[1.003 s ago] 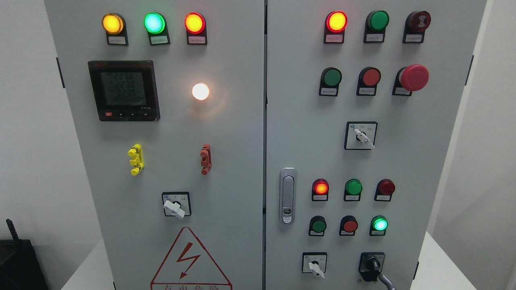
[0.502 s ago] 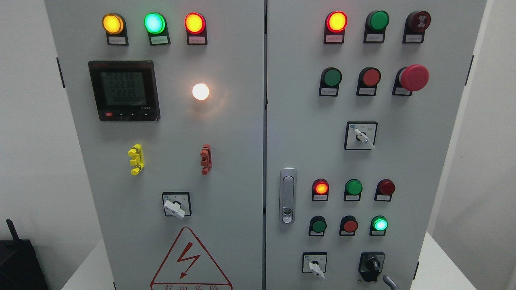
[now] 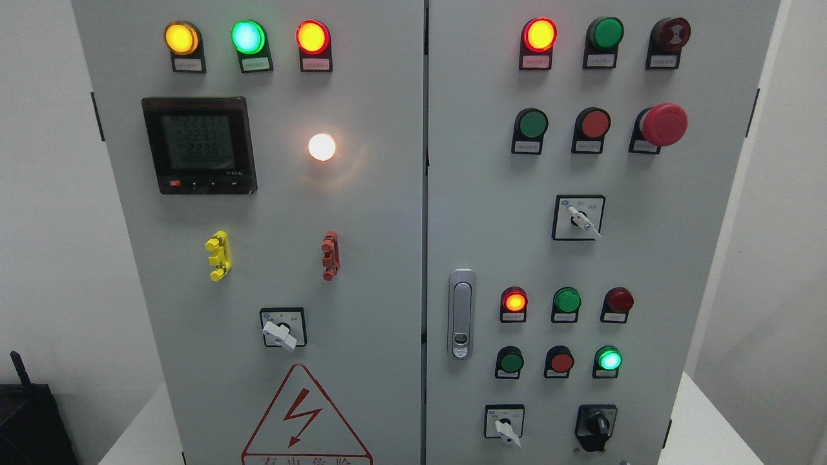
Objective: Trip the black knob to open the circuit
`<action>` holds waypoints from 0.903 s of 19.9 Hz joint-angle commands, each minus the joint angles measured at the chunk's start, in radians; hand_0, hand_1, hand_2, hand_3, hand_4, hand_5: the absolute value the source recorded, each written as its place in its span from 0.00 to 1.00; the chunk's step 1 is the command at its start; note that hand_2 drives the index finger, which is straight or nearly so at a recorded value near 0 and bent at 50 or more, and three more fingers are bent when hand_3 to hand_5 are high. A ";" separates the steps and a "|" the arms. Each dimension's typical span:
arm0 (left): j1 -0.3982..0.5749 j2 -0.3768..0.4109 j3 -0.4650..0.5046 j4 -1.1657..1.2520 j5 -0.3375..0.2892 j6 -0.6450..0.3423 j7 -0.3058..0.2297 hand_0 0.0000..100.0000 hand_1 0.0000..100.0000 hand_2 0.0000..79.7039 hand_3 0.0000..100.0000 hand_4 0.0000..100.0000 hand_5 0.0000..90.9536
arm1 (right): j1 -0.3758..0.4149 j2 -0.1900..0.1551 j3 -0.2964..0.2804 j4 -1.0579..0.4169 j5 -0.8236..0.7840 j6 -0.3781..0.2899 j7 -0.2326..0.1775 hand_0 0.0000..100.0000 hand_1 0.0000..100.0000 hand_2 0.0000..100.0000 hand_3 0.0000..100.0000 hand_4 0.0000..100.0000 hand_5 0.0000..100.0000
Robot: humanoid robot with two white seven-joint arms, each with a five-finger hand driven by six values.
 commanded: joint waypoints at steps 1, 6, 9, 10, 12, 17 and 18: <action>0.000 0.000 -0.001 -0.016 0.000 0.000 0.001 0.12 0.39 0.00 0.00 0.00 0.00 | 0.091 0.007 0.022 -0.074 0.000 -0.043 0.028 0.00 0.00 0.00 0.01 0.00 0.00; 0.000 0.000 0.001 -0.016 0.000 0.000 0.001 0.12 0.39 0.00 0.00 0.00 0.00 | 0.142 0.007 0.025 -0.111 0.000 -0.063 0.029 0.00 0.00 0.00 0.00 0.00 0.00; -0.001 0.000 -0.001 -0.016 0.000 0.000 0.001 0.12 0.39 0.00 0.00 0.00 0.00 | 0.148 0.009 0.025 -0.114 0.002 -0.063 0.029 0.00 0.00 0.00 0.00 0.00 0.00; 0.000 0.000 -0.001 -0.016 0.000 0.000 0.001 0.12 0.39 0.00 0.00 0.00 0.00 | 0.154 0.009 0.025 -0.114 0.002 -0.063 0.029 0.00 0.00 0.00 0.00 0.00 0.00; 0.000 0.000 0.001 -0.016 0.000 0.000 0.001 0.12 0.39 0.00 0.00 0.00 0.00 | 0.157 0.009 0.025 -0.115 0.002 -0.063 0.029 0.00 0.00 0.00 0.00 0.00 0.00; 0.000 0.000 0.001 -0.016 0.000 0.000 0.001 0.12 0.39 0.00 0.00 0.00 0.00 | 0.163 0.009 0.027 -0.120 0.003 -0.063 0.029 0.00 0.00 0.00 0.00 0.00 0.00; 0.000 0.000 0.001 -0.016 0.000 0.000 0.001 0.12 0.39 0.00 0.00 0.00 0.00 | 0.163 0.009 0.028 -0.120 0.003 -0.063 0.029 0.00 0.00 0.00 0.00 0.00 0.00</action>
